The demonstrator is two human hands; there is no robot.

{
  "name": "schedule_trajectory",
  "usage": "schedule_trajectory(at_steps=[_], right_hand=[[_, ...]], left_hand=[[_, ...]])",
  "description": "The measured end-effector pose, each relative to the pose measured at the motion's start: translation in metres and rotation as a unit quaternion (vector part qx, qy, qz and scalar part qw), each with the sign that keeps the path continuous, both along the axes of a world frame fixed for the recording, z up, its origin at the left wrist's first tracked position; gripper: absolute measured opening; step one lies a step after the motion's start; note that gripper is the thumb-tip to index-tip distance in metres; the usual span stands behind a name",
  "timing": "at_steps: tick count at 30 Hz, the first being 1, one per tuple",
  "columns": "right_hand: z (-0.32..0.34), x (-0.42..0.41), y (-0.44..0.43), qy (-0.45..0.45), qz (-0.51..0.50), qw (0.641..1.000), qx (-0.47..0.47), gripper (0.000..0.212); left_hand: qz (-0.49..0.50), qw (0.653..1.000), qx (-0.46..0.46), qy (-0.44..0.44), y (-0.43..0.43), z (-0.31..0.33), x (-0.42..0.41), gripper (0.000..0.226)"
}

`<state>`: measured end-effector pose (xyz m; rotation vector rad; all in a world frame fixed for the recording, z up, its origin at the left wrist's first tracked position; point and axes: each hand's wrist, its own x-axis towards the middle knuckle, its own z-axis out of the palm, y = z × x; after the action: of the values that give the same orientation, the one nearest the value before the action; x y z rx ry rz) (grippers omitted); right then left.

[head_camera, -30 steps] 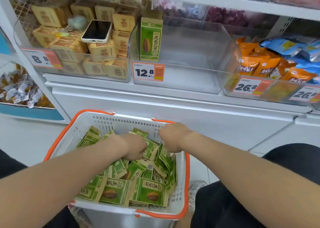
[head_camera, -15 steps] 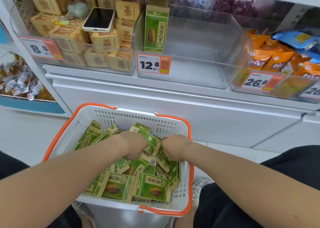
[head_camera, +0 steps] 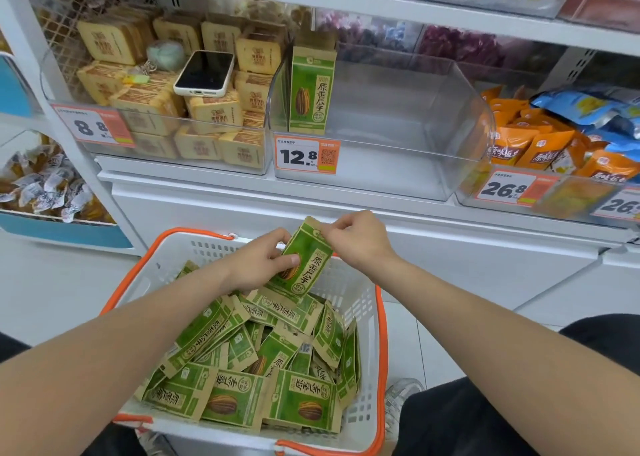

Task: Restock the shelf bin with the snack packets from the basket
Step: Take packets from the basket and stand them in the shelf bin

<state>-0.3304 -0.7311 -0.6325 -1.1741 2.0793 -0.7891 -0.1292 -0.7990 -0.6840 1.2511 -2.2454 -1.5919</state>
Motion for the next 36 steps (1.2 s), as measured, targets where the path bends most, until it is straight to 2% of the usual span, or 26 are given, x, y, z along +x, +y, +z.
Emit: schedule_trajectory(at_steps=[2,4,7,10,14,16,19,23,25,28,32,36], right_hand=[[-0.004,-0.004,0.000,0.026,-0.016,0.999,-0.022,0.035],[-0.007,-0.002,0.001,-0.051,-0.015,0.998,-0.044,0.035],[-0.003,0.008,0.001,-0.169,-0.005,0.978,-0.118,0.022],[0.016,0.018,0.000,-0.192,0.003,0.965,-0.181,0.017],[0.042,0.026,0.000,-0.239,-0.058,0.934,-0.258,0.028],[0.048,0.030,0.000,-0.194,-0.043,0.943,-0.266,0.033],[0.061,0.030,-0.005,-0.111,0.005,0.953,-0.280,0.032],[0.092,0.006,-0.034,-0.113,-0.059,0.953,-0.275,0.033],[0.109,-0.007,-0.051,-0.121,-0.099,0.949,-0.275,0.034],[0.126,-0.025,-0.076,-0.196,-0.148,0.925,-0.290,0.028],[0.129,-0.041,-0.111,-0.183,-0.180,0.916,-0.308,0.024],[0.117,-0.040,-0.139,-0.064,-0.139,0.946,-0.286,0.020]], left_hand=[[0.035,0.998,0.027,0.050,0.004,0.008,-0.002,0.012],[0.090,0.990,0.036,0.105,0.010,0.018,-0.009,0.021],[0.173,0.975,0.014,0.140,0.018,0.032,-0.022,0.040],[0.232,0.951,-0.028,0.203,0.025,0.051,-0.030,0.048],[0.293,0.911,-0.157,0.246,0.017,0.079,-0.039,0.036],[0.330,0.886,-0.224,0.238,0.010,0.088,-0.042,0.037],[0.356,0.864,-0.272,0.231,0.003,0.107,-0.047,0.038],[0.302,0.862,-0.361,0.189,-0.013,0.130,-0.047,0.040],[0.294,0.840,-0.424,0.168,-0.023,0.131,-0.046,0.032],[0.276,0.812,-0.499,0.126,-0.031,0.130,-0.044,0.021],[0.205,0.820,-0.535,-0.003,-0.037,0.126,-0.046,0.047],[0.176,0.832,-0.523,-0.059,-0.044,0.116,-0.046,0.027]])
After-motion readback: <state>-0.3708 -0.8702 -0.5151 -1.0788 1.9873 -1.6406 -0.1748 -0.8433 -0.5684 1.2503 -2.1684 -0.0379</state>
